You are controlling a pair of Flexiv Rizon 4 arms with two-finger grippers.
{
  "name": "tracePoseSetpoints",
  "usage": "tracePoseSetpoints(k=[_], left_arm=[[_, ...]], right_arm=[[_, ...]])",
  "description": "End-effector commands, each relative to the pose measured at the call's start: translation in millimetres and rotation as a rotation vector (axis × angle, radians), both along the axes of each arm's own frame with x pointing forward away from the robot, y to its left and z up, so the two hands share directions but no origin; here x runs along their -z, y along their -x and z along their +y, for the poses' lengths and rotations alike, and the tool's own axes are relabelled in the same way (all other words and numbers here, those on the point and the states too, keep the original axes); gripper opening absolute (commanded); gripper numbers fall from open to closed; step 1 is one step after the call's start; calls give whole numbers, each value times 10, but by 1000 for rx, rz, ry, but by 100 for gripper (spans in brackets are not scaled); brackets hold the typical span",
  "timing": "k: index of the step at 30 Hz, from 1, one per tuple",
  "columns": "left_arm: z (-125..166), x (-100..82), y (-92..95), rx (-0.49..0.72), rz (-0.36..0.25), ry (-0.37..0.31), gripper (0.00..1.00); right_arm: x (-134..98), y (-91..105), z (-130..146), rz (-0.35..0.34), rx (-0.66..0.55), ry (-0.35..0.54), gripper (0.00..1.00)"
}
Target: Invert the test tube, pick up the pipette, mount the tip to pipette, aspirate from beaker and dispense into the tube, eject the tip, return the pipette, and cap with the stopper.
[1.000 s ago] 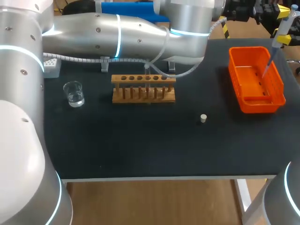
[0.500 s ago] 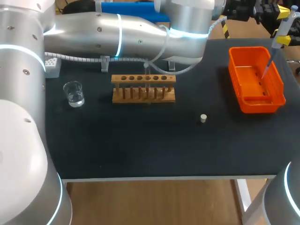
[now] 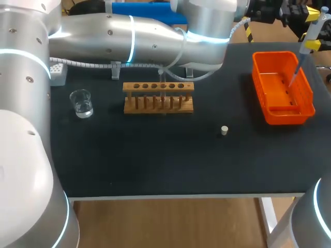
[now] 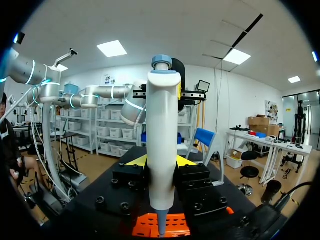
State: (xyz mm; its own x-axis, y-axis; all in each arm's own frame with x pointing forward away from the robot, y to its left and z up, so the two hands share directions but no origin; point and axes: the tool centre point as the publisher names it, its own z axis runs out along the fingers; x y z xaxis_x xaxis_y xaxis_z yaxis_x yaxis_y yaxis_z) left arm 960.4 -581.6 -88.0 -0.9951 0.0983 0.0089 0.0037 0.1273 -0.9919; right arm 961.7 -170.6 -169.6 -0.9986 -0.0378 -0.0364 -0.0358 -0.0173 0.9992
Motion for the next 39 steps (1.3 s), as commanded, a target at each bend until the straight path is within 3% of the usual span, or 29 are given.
tracePoseSetpoints(k=[1,11,19,39], left_arm=[[-32,149,-21,3,6,-11,0],[-29,182,-23,3,14,-12,0],[-22,79,-25,-9,-2,1,0],[117,-483,-11,-58,-115,56,0]], right_arm=[[-129,-2,21,-2,-2,1,0],[-129,-2,21,-2,-2,1,0],[-129,-2,21,-2,-2,1,0],[-129,-2,21,-2,-2,1,0]])
